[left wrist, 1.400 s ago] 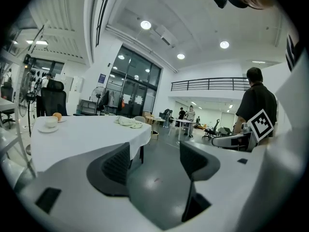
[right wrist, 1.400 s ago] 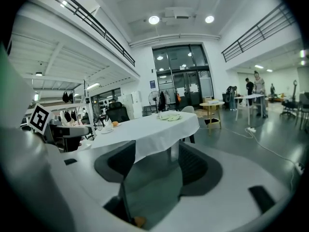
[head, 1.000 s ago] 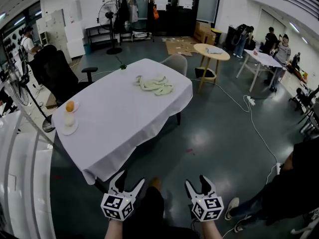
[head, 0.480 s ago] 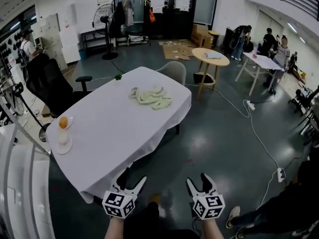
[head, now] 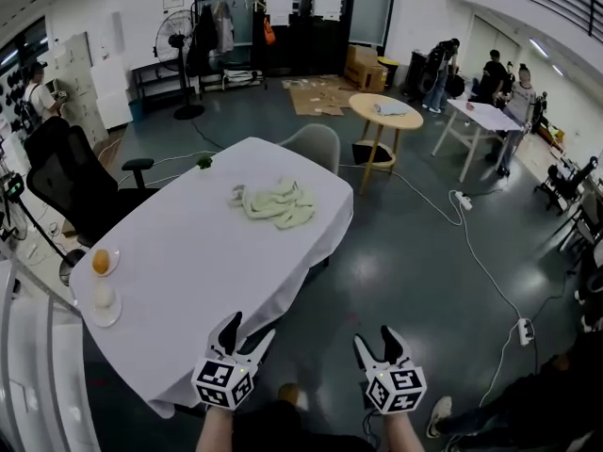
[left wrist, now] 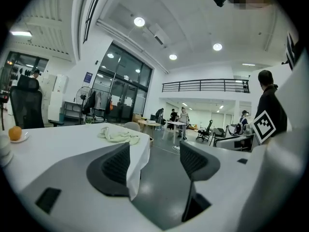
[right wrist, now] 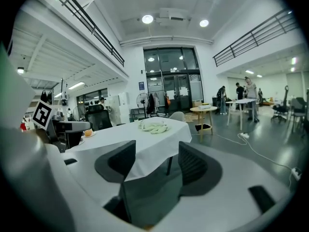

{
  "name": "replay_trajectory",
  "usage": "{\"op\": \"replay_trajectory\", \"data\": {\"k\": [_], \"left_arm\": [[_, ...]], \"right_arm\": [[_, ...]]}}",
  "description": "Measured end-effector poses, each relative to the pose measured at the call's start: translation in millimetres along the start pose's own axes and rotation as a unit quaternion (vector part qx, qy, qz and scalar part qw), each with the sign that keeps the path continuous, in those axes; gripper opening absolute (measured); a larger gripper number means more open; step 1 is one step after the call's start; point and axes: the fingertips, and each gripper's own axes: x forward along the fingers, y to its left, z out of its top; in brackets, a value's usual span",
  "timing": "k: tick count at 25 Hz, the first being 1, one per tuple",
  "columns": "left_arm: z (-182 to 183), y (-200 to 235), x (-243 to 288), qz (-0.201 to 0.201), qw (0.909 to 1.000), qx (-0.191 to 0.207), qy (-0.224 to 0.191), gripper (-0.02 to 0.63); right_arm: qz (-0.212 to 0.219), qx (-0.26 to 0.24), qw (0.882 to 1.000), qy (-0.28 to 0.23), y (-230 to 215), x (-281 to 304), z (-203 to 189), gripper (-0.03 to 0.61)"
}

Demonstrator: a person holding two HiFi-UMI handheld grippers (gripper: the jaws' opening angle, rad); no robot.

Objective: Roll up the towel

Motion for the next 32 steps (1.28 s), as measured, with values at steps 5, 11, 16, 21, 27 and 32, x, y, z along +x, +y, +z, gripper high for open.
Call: {"op": "replay_trajectory", "data": {"k": [5, 11, 16, 21, 27, 32], "left_arm": [[3.7, 14.0, 28.8, -0.004, 1.0000, -0.003, 0.005, 0.341], [6.9, 35.9, 55.1, -0.007, 1.0000, -0.003, 0.004, 0.341], [8.7, 49.8, 77.0, -0.010, 0.9999, -0.002, 0.005, 0.341], [0.6, 54.7, 76.4, -0.007, 0.9997, -0.011, 0.019, 0.341], [-14.4, 62.2, 79.1, 0.002, 0.9992, -0.023, 0.034, 0.341], [-8.6, 73.2, 94.2, 0.013, 0.9993, -0.024, 0.026, 0.341]], "right_arm": [[-0.008, 0.004, 1.000, 0.004, -12.9, 26.0, 7.2, 0.275], [-0.009, 0.008, 1.000, 0.001, -16.9, 59.6, 13.5, 0.275], [-0.004, 0.010, 1.000, 0.001, -15.5, 86.9, 17.7, 0.275], [0.002, 0.014, 1.000, 0.013, -10.8, 94.1, 14.4, 0.275], [0.008, 0.016, 0.999, 0.031, -11.8, 106.3, 4.2, 0.275], [0.021, 0.010, 0.999, 0.033, -15.7, 128.2, 11.3, 0.275]]}}
